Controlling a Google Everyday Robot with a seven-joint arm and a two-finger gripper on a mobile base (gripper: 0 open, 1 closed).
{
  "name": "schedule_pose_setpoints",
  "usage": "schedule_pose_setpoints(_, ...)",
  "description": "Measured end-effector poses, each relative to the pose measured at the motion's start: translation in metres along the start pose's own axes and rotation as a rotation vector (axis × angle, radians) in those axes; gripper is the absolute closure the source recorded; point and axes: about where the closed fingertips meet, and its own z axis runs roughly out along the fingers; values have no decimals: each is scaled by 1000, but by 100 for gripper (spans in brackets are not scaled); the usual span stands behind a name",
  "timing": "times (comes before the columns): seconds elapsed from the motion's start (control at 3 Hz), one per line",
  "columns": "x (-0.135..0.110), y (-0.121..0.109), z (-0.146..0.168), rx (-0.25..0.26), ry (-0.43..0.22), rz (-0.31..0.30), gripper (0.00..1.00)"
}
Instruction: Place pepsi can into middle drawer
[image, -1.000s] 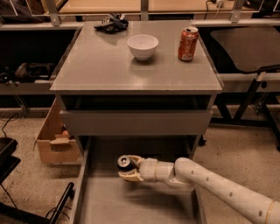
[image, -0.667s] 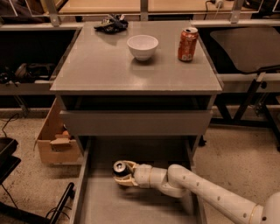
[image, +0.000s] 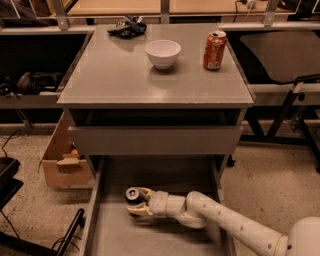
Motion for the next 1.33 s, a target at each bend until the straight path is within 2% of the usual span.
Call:
schedule_pose_setpoints(0.33, 0, 0, 0, 0, 0, 0, 59)
schedule_pose_setpoints(0.67, 0, 0, 0, 0, 0, 0, 28)
schedule_pose_setpoints(1.0, 0, 0, 0, 0, 0, 0, 5)
schedule_pose_setpoints(1.33, 0, 0, 0, 0, 0, 0, 0)
